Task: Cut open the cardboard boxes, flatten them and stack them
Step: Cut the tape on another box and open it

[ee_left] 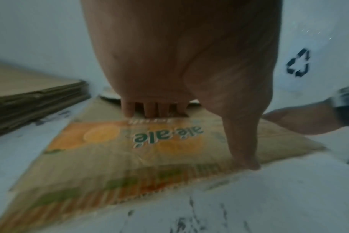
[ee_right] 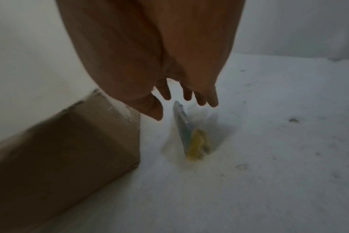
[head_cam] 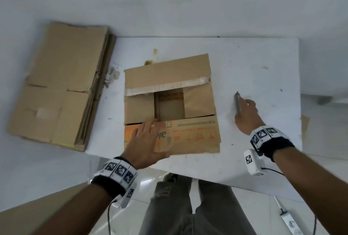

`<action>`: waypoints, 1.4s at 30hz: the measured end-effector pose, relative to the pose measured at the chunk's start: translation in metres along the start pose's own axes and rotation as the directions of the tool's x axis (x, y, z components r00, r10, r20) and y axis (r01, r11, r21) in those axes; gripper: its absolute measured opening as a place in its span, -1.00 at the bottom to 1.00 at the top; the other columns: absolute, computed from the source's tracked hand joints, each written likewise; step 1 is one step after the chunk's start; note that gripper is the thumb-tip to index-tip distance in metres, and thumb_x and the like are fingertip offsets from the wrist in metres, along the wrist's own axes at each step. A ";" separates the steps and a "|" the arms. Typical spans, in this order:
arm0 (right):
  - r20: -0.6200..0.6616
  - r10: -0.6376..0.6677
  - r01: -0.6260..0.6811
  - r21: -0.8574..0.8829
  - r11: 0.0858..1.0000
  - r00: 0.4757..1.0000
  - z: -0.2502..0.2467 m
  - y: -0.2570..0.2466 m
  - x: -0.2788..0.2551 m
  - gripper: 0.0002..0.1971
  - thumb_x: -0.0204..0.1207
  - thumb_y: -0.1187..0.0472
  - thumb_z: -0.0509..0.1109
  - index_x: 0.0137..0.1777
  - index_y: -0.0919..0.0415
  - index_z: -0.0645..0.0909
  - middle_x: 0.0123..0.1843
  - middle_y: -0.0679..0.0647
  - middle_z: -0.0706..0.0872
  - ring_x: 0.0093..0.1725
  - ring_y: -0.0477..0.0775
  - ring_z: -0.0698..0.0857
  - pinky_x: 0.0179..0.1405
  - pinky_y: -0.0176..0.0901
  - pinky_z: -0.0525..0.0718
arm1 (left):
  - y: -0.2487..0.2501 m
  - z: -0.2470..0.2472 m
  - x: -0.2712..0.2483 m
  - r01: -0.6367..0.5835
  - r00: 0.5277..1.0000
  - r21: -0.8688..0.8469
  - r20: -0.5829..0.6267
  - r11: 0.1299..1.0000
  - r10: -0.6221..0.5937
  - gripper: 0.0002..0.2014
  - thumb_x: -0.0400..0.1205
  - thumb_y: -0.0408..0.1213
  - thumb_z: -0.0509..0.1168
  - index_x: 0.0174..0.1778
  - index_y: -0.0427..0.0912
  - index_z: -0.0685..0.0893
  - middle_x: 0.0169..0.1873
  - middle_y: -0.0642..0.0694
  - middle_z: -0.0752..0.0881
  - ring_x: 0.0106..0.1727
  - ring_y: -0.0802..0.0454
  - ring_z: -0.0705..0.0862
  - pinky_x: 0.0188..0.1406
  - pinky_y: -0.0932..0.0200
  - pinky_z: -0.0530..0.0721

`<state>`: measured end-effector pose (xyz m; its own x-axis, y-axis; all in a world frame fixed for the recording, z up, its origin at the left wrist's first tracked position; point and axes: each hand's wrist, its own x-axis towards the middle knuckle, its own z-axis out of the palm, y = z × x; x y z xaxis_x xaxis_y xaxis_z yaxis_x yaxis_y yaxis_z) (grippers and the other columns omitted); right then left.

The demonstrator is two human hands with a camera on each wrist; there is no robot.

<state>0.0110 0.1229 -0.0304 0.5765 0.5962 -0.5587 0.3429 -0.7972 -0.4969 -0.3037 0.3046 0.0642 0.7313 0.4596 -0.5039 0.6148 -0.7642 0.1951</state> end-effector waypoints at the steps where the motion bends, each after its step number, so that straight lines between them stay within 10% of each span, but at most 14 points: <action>1: -0.039 -0.020 0.020 -0.010 1.000 0.999 0.002 -0.003 -0.007 -0.26 0.67 0.37 0.21 0.80 0.10 0.01 0.67 0.37 0.18 0.60 0.49 0.26 0.54 0.23 0.34 | -0.005 0.010 0.012 0.031 1.000 0.004 -0.006 1.000 -0.031 0.15 0.35 0.53 0.32 0.78 -0.05 0.17 0.70 -0.10 0.24 0.68 -0.14 0.23 0.69 -0.28 0.26; 6: -0.140 -0.055 0.081 0.193 0.978 0.989 0.017 -0.017 -0.048 -0.47 0.69 -0.06 0.36 0.59 0.13 0.44 0.51 0.20 0.50 0.53 0.25 0.44 0.53 0.07 0.38 | 0.001 0.022 0.073 0.066 0.991 0.121 -0.122 0.990 -0.052 -0.40 0.62 0.27 0.33 0.22 -0.24 0.56 0.18 -0.27 0.64 0.23 -0.31 0.60 0.36 -0.20 0.45; 11: -0.039 0.071 -0.035 0.585 0.810 0.997 0.008 -0.061 -0.065 -0.08 0.33 -0.39 0.53 0.61 0.05 0.37 0.55 0.01 0.51 0.28 0.00 0.64 -0.01 -0.42 0.53 | 0.032 -0.051 0.076 0.003 0.943 -0.214 -0.323 0.977 -0.073 -0.46 0.60 0.15 0.47 0.25 -0.20 0.56 0.07 -0.14 0.67 0.05 -0.19 0.64 0.05 -0.11 0.55; 15: 0.132 -0.110 -0.013 0.695 0.719 0.985 -0.013 -0.114 -0.062 0.39 -0.02 -0.50 0.61 0.78 -0.08 -0.01 0.73 0.01 0.31 0.65 0.11 0.39 0.53 0.11 0.45 | 0.056 -0.117 0.068 -0.072 0.949 -0.621 -0.283 0.781 -0.137 -0.47 0.57 0.18 0.50 0.24 -0.11 0.53 0.03 0.08 0.71 0.00 0.16 0.71 -0.08 0.09 0.71; 20: 0.205 -0.270 0.007 0.784 0.620 0.941 -0.034 -0.163 -0.059 -0.16 0.34 -0.38 0.57 0.54 -0.21 0.28 0.37 -0.05 0.72 0.36 0.16 0.72 0.34 0.30 0.64 | 0.054 -0.147 0.069 -0.088 0.976 -0.898 -0.164 0.430 -0.142 -0.61 0.62 0.03 0.49 0.24 -0.10 0.65 0.07 0.00 0.86 0.03 0.07 0.85 -0.05 0.07 0.84; 22: 0.149 -0.267 0.034 0.816 0.578 0.952 -0.043 -0.174 -0.059 -0.41 0.42 -0.24 0.56 0.36 -0.19 0.40 0.19 -0.09 0.76 0.13 -0.01 0.78 0.07 -0.11 0.79 | 0.047 -0.150 0.075 -0.074 0.986 -0.955 -0.114 0.288 -0.126 -0.77 0.64 -0.22 0.50 0.15 -0.17 0.67 0.02 -0.11 0.87 0.03 -0.12 0.85 -0.09 -0.01 0.85; 25: 0.011 -0.130 0.081 0.734 0.674 0.991 -0.063 -0.182 -0.057 -0.26 0.36 -0.23 0.64 0.44 -0.08 0.37 0.15 -0.15 0.70 0.04 -0.19 0.70 -0.05 -0.30 0.74 | 0.028 -0.150 0.084 -0.108 0.992 -0.970 -0.119 0.218 -0.038 -0.55 0.40 -0.39 0.46 0.24 -0.26 0.63 0.13 -0.25 0.81 0.13 -0.29 0.81 0.16 -0.29 0.80; 30: -0.186 -0.003 0.099 0.513 0.853 0.983 -0.095 -0.187 -0.047 0.13 0.05 -0.40 0.71 0.59 0.05 0.36 0.32 -0.07 0.60 0.21 -0.01 0.64 0.07 -0.17 0.66 | 0.017 -0.147 0.095 -0.164 0.986 -0.981 -0.166 0.103 -0.009 -0.54 0.66 -0.34 0.44 0.48 -0.13 0.53 0.21 -0.06 0.82 0.20 -0.03 0.81 0.10 0.08 0.79; 32: -0.270 -0.032 0.169 0.503 0.847 0.962 -0.115 -0.190 -0.049 -0.17 0.21 -0.12 0.74 0.45 0.07 0.51 0.20 -0.08 0.71 0.09 -0.04 0.73 -0.08 -0.20 0.72 | 0.015 -0.143 0.098 -0.167 0.979 -0.975 -0.182 0.147 -0.094 -0.55 0.69 -0.18 0.42 0.49 -0.09 0.50 0.24 -0.01 0.79 0.17 0.07 0.82 0.03 0.16 0.81; 35: -0.199 -0.155 0.241 0.553 0.798 0.968 -0.126 -0.189 -0.053 -0.41 0.42 0.22 0.59 0.48 0.12 0.60 0.14 0.00 0.83 0.09 0.00 0.82 0.23 0.07 0.78 | 0.014 -0.125 0.103 -0.094 0.967 -0.891 -0.188 0.443 -0.173 -0.40 0.58 0.24 0.44 0.44 0.09 0.42 0.20 0.14 0.75 0.09 0.21 0.81 0.18 -0.04 0.82; 38: -0.159 -0.313 0.350 0.482 0.803 0.936 -0.114 -0.197 -0.065 -0.53 0.56 0.06 0.50 0.48 -0.10 0.61 0.26 -0.14 0.79 0.27 -0.08 0.76 0.37 0.13 0.70 | 0.031 -0.118 0.103 -0.017 0.904 -0.727 -0.304 0.686 -0.300 -0.19 0.45 0.63 0.23 0.45 0.14 0.44 0.18 0.09 0.76 0.09 0.02 0.78 0.20 -0.09 0.74; 42: -0.010 -0.401 0.293 0.699 0.652 0.916 -0.092 -0.199 -0.081 -0.52 0.79 0.06 0.26 0.68 -0.19 0.34 0.46 -0.12 0.68 0.38 -0.06 0.71 0.35 0.07 0.72 | 0.045 -0.131 0.086 0.171 0.868 -0.421 -0.363 0.891 -0.338 -0.25 0.61 0.57 -0.03 -0.05 -0.08 0.68 -0.22 -0.02 0.67 -0.22 -0.07 0.60 -0.18 0.06 0.41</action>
<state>-0.0357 0.2245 0.1747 0.3982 0.8648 -0.3060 -0.1263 -0.2787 -0.9520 -0.1742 0.3689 0.1393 0.5347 0.8215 -0.1981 0.7968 -0.4120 0.4420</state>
